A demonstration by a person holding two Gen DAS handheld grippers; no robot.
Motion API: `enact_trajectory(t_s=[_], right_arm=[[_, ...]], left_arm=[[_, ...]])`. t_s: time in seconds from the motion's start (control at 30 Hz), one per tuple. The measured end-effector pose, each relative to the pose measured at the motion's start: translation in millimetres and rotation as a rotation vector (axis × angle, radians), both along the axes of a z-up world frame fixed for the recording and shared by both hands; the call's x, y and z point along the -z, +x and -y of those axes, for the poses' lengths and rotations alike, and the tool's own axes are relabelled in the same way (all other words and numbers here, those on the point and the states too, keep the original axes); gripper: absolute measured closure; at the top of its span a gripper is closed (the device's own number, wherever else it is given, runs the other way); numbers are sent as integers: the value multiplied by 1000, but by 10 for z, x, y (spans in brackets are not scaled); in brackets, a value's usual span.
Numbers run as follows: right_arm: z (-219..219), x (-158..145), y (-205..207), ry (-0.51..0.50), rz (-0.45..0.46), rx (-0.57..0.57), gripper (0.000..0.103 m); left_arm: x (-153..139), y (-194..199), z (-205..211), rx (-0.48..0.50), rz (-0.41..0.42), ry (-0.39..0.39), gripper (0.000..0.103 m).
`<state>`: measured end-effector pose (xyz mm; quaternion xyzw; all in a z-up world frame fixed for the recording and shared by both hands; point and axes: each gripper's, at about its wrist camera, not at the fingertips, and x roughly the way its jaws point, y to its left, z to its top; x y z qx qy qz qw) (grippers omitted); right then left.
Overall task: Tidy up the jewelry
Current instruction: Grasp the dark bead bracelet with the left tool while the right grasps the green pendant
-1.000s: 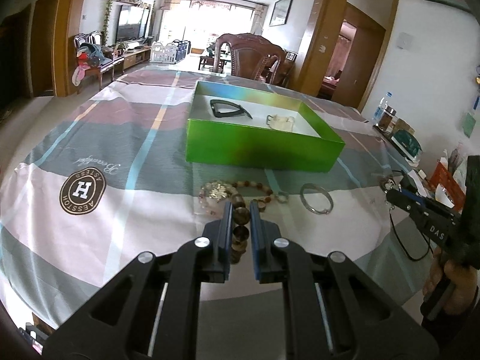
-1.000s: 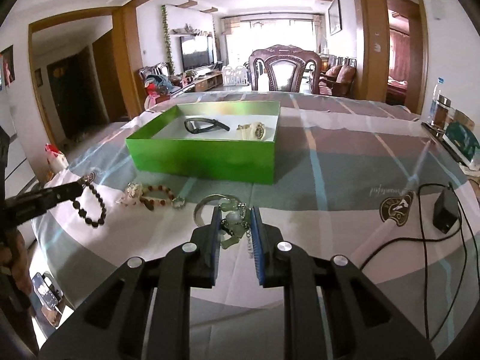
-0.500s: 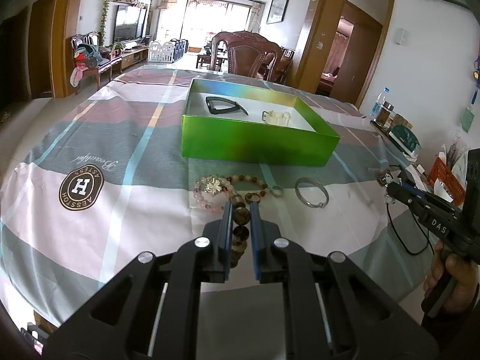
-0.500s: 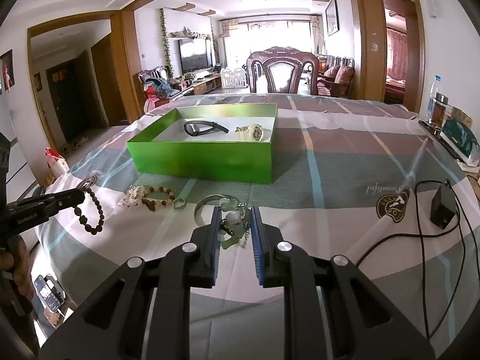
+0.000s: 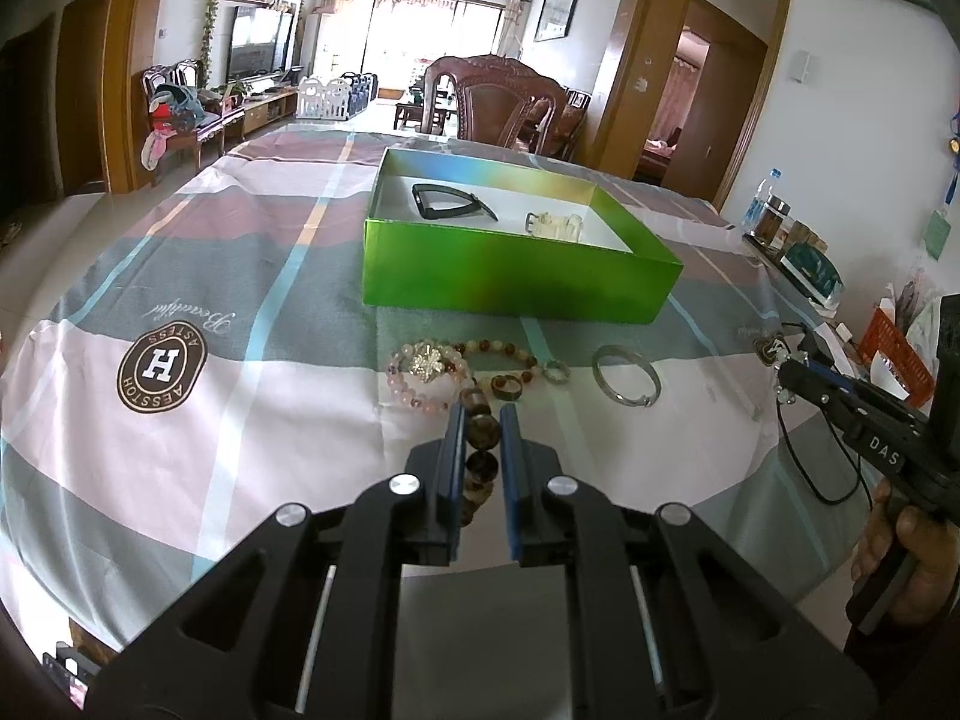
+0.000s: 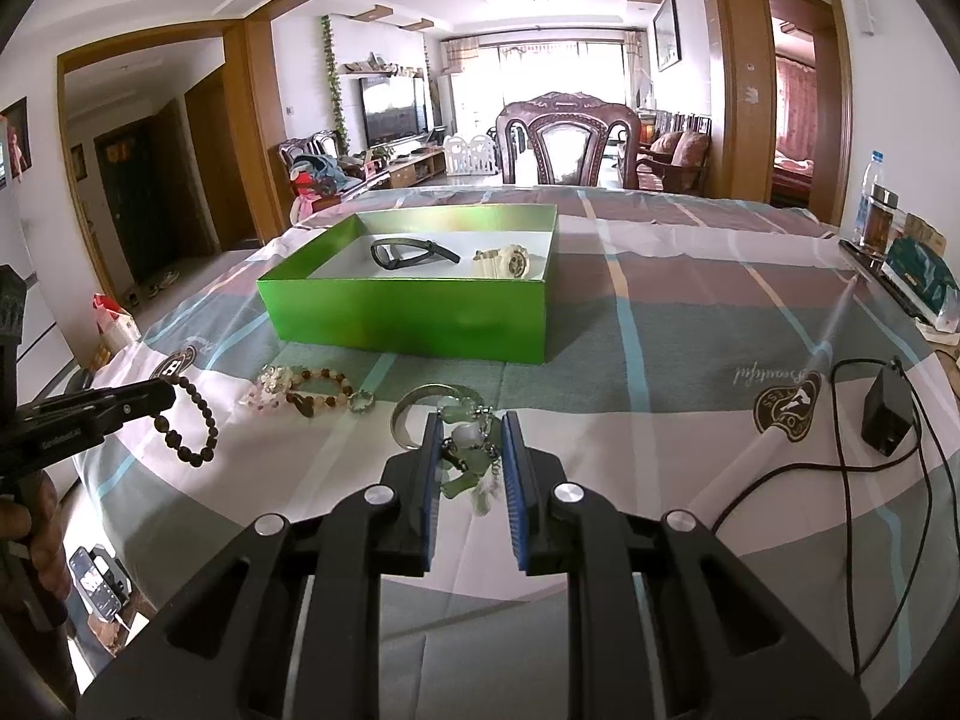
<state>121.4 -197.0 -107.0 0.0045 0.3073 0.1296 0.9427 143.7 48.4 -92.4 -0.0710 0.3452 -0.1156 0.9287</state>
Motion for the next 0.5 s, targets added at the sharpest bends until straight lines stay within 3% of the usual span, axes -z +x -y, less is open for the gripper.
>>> enact_trajectory(t_s=[0.5], right_arm=[[-48, -51, 68, -2, 6, -20, 84]], left_arm=[[-2, 24, -1, 22, -11, -16, 92]])
